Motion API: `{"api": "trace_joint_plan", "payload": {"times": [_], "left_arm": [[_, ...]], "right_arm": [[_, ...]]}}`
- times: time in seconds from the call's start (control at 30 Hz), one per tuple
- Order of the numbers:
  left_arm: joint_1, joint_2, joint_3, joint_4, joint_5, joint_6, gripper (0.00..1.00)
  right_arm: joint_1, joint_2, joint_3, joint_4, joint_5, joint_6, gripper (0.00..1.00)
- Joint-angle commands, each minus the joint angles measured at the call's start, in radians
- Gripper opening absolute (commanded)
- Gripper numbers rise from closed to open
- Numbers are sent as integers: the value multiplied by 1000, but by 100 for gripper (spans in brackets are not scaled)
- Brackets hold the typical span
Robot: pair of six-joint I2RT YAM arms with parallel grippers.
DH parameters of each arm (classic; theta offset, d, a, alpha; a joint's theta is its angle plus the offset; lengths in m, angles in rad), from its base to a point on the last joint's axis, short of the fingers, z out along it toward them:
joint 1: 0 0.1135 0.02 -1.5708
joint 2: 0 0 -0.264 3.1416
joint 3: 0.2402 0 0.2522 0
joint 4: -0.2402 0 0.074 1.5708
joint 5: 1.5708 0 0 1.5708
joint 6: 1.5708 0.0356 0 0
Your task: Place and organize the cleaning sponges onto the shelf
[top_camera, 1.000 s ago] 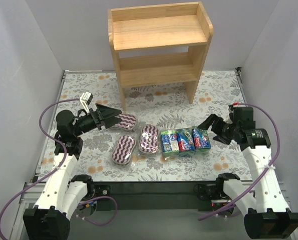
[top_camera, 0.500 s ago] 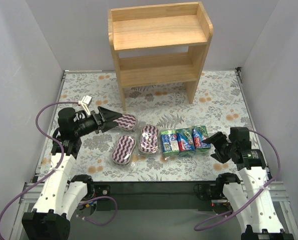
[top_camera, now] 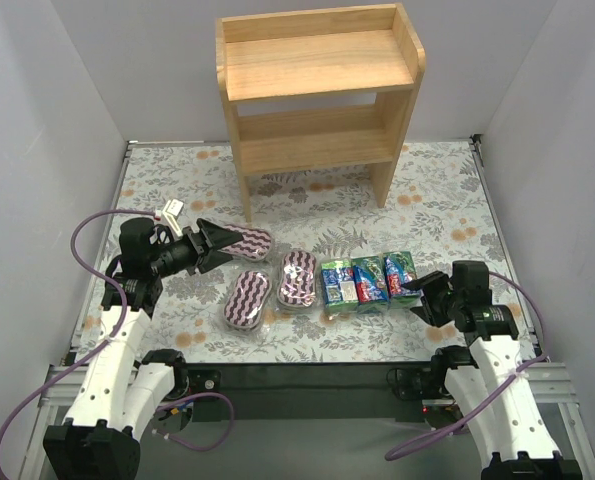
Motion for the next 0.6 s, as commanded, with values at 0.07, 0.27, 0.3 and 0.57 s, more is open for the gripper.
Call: {"api": "trace_joint_plan", "payload": {"times": [0.07,0.27,0.3,0.57], "left_arm": [[-4,-14,42,-71,-13,32,89],[-4,-14,50,-110,-28,58,88],[-4,-12,51,-114,-30,59,88],[-4,-1,50,-115,-39,65,88]], "right_arm": [[2,28,-56,129,18,55,62],[2,95,-87,214,27,61,64],[1,100,-89,226,36,71,64],[2,187,-89,306,85,41,54]]}}
